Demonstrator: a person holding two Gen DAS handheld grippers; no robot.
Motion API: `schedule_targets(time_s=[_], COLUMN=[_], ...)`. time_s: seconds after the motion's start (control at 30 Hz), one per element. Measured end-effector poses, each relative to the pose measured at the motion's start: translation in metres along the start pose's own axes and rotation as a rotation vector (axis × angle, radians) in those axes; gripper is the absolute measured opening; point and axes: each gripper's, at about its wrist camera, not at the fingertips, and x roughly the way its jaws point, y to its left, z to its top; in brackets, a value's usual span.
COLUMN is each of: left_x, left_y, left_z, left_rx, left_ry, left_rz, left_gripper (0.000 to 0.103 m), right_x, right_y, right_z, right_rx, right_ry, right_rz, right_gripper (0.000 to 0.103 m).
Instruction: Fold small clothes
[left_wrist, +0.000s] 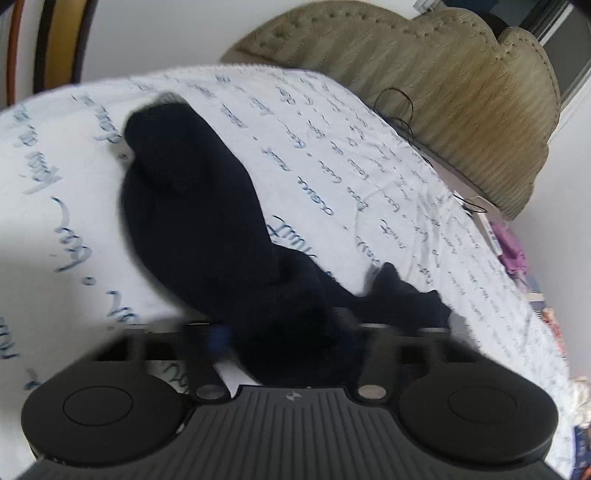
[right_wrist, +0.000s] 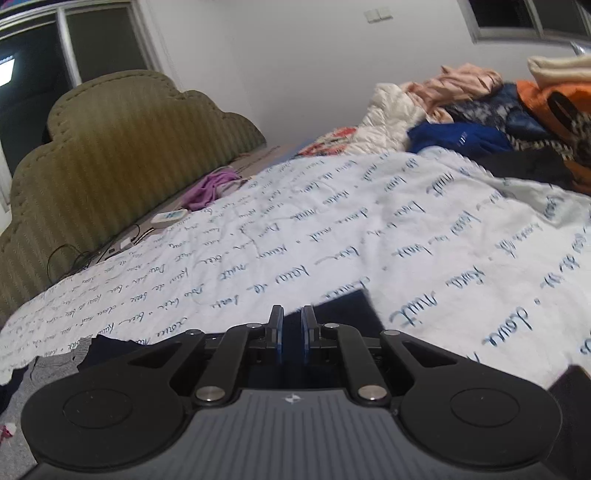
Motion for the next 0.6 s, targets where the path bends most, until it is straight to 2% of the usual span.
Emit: schedule_targets(time_s=[0.03, 0.07, 0.17, 0.23, 0.27, 0.3, 0.33, 0.37, 0.43, 0.5, 0.6], left_x=[0.005, 0.008, 0.005, -0.002, -0.006, -0.009, -0.012, -0.015, -0.017, -0.016, -0.009], left_y=[0.001, 0.002, 0.003, 0.002, 0.002, 0.002, 0.003, 0.004, 0.007, 0.013, 0.019], left_z=[0.003, 0.004, 0.008, 0.015, 0.019, 0.023, 0.029, 0.034, 0.046, 0.057, 0.068], left_rx=[-0.015, -0.026, -0.004, 0.040, 0.070, 0.103, 0.133, 0.158, 0.206, 0.230, 0.247], left_ry=[0.022, 0.035, -0.004, -0.070, -0.111, -0.148, -0.183, -0.218, -0.274, -0.311, -0.313], left_rz=[-0.007, -0.009, 0.019, 0.080, 0.125, 0.171, 0.216, 0.266, 0.362, 0.439, 0.489], left_gripper=[0.014, 0.006, 0.006, 0.006, 0.005, 0.005, 0.005, 0.005, 0.005, 0.005, 0.007], right_x=[-0.001, -0.002, -0.007, -0.009, -0.010, -0.011, -0.012, -0.013, -0.009, 0.002, 0.021], right_y=[-0.006, -0.010, -0.026, -0.036, -0.042, -0.046, -0.051, -0.053, -0.057, -0.062, -0.067], right_z=[0.000, 0.000, 0.000, 0.000, 0.000, -0.001, -0.002, -0.003, -0.005, -0.009, -0.019], right_rx=[0.020, 0.037, 0.097, 0.127, 0.141, 0.153, 0.164, 0.170, 0.190, 0.269, 0.409], right_ry=[0.006, 0.014, 0.032, 0.047, 0.055, 0.058, 0.058, 0.057, 0.079, 0.133, 0.162], right_rz=[-0.006, -0.005, -0.013, -0.026, -0.032, -0.035, -0.035, -0.024, 0.005, 0.042, 0.125], right_gripper=[0.010, 0.010, 0.014, 0.026, 0.043, 0.067, 0.077, 0.081, 0.081, 0.081, 0.081])
